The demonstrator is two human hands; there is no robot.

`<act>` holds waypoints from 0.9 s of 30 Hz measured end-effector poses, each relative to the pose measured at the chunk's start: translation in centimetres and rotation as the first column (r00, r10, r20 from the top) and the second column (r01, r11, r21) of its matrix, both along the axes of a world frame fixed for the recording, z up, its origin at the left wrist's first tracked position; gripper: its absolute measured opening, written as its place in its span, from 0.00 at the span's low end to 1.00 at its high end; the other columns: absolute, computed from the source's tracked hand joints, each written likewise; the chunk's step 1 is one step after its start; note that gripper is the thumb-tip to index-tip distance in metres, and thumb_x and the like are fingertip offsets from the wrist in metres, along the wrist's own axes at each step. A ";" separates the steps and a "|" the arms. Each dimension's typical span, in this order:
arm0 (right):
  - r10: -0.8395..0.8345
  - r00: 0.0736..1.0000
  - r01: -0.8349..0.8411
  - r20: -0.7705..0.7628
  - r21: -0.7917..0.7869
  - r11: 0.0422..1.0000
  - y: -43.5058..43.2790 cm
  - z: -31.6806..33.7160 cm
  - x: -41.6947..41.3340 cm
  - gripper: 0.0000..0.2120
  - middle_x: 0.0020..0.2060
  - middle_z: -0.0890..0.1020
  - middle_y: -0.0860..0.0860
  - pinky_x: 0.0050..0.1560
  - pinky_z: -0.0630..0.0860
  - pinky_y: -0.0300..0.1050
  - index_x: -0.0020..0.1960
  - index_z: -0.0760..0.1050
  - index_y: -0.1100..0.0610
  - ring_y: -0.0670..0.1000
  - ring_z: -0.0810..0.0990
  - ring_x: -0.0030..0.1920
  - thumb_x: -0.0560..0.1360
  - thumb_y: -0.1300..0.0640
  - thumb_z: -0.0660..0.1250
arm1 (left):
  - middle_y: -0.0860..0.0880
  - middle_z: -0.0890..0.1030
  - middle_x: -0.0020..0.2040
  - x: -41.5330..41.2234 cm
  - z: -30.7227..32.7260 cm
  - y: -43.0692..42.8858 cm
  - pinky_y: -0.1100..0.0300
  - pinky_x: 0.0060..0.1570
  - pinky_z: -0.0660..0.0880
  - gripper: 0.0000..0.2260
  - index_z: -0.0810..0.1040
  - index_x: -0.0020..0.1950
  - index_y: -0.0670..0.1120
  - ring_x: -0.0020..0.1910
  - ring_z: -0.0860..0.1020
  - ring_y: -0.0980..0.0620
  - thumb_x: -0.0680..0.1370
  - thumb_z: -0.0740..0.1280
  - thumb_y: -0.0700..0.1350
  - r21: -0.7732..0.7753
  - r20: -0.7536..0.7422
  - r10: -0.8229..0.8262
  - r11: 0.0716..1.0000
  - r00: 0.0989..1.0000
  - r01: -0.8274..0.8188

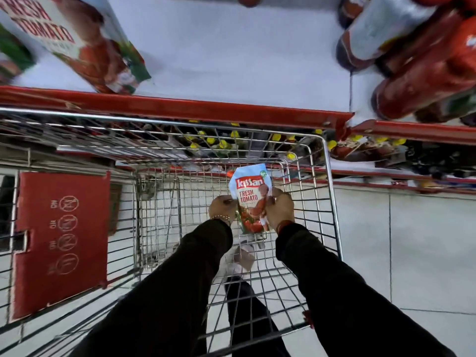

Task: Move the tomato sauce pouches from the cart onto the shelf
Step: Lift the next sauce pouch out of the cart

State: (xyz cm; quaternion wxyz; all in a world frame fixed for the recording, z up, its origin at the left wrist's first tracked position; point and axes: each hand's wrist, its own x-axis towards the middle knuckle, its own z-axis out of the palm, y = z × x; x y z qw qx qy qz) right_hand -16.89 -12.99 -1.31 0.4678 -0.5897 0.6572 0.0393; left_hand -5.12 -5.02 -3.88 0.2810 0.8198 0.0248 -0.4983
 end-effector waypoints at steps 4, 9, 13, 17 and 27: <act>-0.042 0.998 0.045 0.040 -0.060 0.997 0.7 2.1 -0.2 0.12 0.58 0.83 0.62 0.62 0.77 0.48 0.59 0.80 0.64 0.60 0.81 0.59 0.81 0.62 0.62 | 0.35 0.84 0.56 -0.4 2.1 1.0 0.46 0.62 0.77 0.11 0.81 0.57 0.36 0.58 0.81 0.35 0.77 0.70 0.40 -0.052 0.071 0.132 0.990 0.989 -0.128; -0.061 0.986 0.078 0.156 -0.106 0.991 1.9 5.7 -0.3 0.11 0.59 0.84 0.58 0.58 0.75 0.40 0.59 0.81 0.63 0.54 0.82 0.57 0.80 0.61 0.66 | 0.42 0.85 0.55 0.0 6.8 2.1 0.55 0.59 0.76 0.11 0.83 0.56 0.39 0.55 0.82 0.44 0.77 0.69 0.43 -0.147 0.182 0.190 0.975 0.965 -0.164; -0.138 0.937 0.177 0.322 -0.095 0.980 2.8 9.9 0.0 0.11 0.59 0.84 0.56 0.63 0.78 0.47 0.60 0.81 0.62 0.55 0.82 0.59 0.79 0.62 0.67 | 0.36 0.84 0.55 0.5 11.5 2.9 0.51 0.58 0.77 0.10 0.81 0.56 0.34 0.56 0.81 0.39 0.78 0.68 0.38 -0.305 0.281 0.224 0.943 0.933 -0.134; -0.165 0.864 0.268 0.475 -0.156 0.951 3.2 14.8 0.2 0.10 0.52 0.84 0.54 0.57 0.81 0.47 0.59 0.80 0.62 0.55 0.83 0.56 0.80 0.63 0.66 | 0.35 0.83 0.56 0.8 16.7 3.2 0.50 0.58 0.78 0.09 0.80 0.55 0.33 0.54 0.81 0.42 0.78 0.69 0.36 -0.460 0.289 0.263 0.881 0.920 -0.108; -0.022 0.704 0.370 0.710 -0.340 0.865 -0.7 25.2 2.2 0.09 0.55 0.84 0.55 0.48 0.76 0.25 0.58 0.80 0.60 0.45 0.83 0.51 0.79 0.61 0.69 | 0.55 0.83 0.46 3.3 28.4 0.2 0.77 0.42 0.75 0.04 0.80 0.50 0.51 0.41 0.80 0.68 0.78 0.70 0.42 -0.740 0.405 0.353 0.668 0.843 0.076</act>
